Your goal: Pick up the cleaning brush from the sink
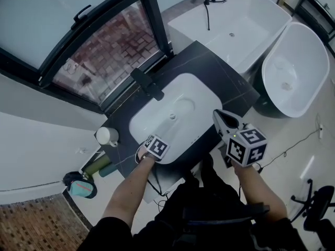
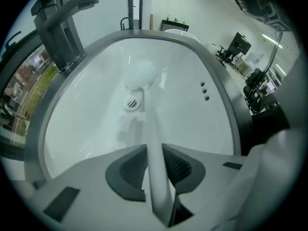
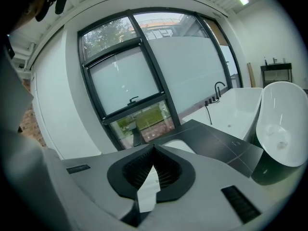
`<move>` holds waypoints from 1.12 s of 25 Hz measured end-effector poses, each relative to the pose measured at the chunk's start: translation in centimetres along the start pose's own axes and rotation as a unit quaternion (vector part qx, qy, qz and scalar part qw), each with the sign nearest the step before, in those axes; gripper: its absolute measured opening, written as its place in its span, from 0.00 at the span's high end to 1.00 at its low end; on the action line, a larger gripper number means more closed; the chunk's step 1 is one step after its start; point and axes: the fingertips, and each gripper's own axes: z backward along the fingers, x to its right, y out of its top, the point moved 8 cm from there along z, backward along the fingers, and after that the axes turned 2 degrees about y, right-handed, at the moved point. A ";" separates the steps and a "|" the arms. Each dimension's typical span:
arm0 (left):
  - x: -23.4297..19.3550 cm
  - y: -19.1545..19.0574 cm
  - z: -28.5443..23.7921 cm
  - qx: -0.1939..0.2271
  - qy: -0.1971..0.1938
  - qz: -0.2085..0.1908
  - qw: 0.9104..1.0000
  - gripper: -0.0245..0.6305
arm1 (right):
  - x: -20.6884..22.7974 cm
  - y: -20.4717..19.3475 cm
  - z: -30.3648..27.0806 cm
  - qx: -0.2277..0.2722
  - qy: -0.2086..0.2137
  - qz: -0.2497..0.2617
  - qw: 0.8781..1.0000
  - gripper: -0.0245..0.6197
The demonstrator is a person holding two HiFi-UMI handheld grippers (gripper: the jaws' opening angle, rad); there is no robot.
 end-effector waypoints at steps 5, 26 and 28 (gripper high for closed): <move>0.0 0.3 0.5 0.020 0.005 0.001 1.000 0.83 | 0.5 -0.3 1.0 0.003 -0.007 -0.011 1.000 0.98; 14.9 2.8 18.1 0.164 0.090 0.121 0.975 0.83 | 7.5 6.0 10.7 0.024 0.119 0.014 0.992 0.98; 18.2 4.4 20.0 0.194 0.108 0.159 0.962 0.83 | 9.4 6.6 11.9 0.012 0.150 0.026 0.988 0.98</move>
